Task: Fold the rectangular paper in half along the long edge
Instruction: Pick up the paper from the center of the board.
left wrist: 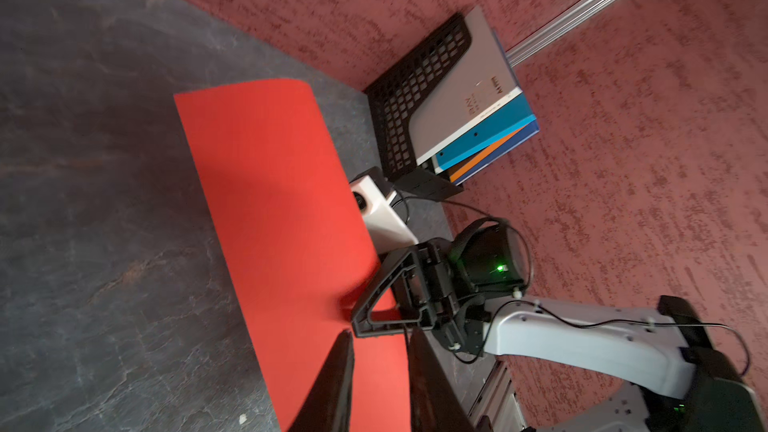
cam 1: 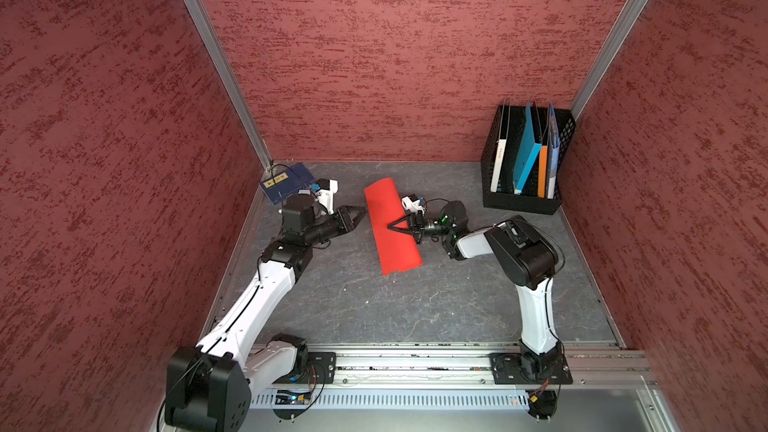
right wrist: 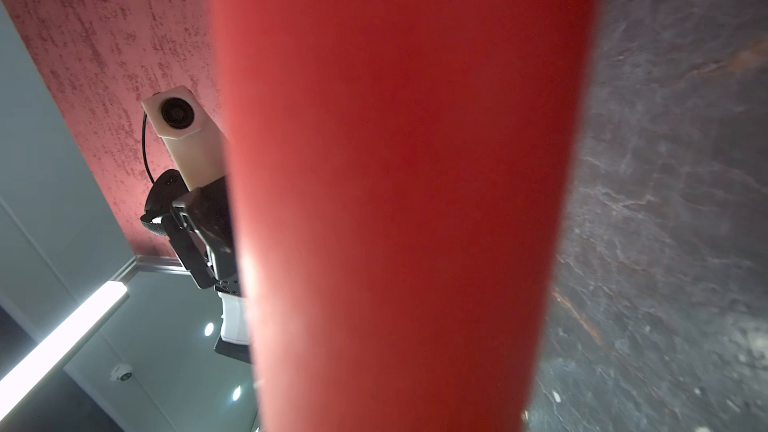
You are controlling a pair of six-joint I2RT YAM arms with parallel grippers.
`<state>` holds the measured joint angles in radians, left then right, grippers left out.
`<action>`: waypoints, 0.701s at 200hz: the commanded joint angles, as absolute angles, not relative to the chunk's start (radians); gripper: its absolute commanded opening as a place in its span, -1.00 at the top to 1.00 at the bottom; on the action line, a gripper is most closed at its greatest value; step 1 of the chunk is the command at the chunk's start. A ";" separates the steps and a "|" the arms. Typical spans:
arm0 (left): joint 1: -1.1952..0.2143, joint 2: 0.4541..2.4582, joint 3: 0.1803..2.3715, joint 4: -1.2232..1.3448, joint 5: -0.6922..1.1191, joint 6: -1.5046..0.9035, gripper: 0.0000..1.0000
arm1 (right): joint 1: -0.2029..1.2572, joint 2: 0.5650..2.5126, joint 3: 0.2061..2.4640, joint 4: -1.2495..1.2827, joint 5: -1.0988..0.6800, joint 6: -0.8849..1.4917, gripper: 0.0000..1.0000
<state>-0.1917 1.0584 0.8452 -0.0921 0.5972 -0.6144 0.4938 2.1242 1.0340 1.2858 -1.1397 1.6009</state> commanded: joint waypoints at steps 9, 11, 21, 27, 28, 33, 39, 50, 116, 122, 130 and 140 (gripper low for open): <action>-0.169 1.036 0.997 -0.241 0.626 -0.604 0.45 | 0.496 2.047 1.085 1.405 -1.125 1.701 0.30; -0.167 1.039 1.005 -0.247 0.631 -0.606 0.45 | 0.496 2.045 1.088 1.406 -1.124 1.705 0.29; -0.163 1.052 1.048 -0.277 0.654 -0.612 0.45 | 0.495 2.023 1.103 1.405 -1.115 1.723 0.29; -0.163 1.056 1.064 -0.284 0.666 -0.616 0.44 | 0.495 2.010 1.112 1.405 -1.110 1.731 0.29; -0.163 1.056 1.066 -0.284 0.667 -0.617 0.45 | 0.496 2.007 1.114 1.405 -1.110 1.733 0.29; -0.163 1.056 1.078 -0.287 0.675 -0.623 0.44 | 0.496 1.995 1.121 1.405 -1.105 1.741 0.30; -0.163 1.054 1.089 -0.290 0.683 -0.632 0.44 | 0.495 1.982 1.128 1.405 -1.099 1.749 0.29; -0.159 1.050 1.110 -0.294 0.702 -0.650 0.43 | 0.496 1.954 1.142 1.393 -1.090 1.760 0.30; -0.125 1.016 1.152 -0.175 0.905 -0.860 0.43 | 0.497 1.851 1.190 1.401 -0.972 1.840 0.32; -0.122 1.014 1.149 -0.151 0.921 -0.878 0.43 | 0.497 1.849 1.195 1.405 -0.964 1.851 0.32; -0.117 1.010 1.148 -0.125 0.940 -0.902 0.43 | 0.497 1.844 1.202 1.406 -0.957 1.859 0.32; -0.111 1.008 1.146 -0.085 0.971 -0.930 0.43 | 0.497 1.835 1.204 1.405 -0.945 1.870 0.32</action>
<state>-0.1287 1.0309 1.1294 -0.2062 0.8619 -0.8280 0.4938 1.8732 1.1717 1.3659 -1.0065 1.8252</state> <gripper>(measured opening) 0.284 0.342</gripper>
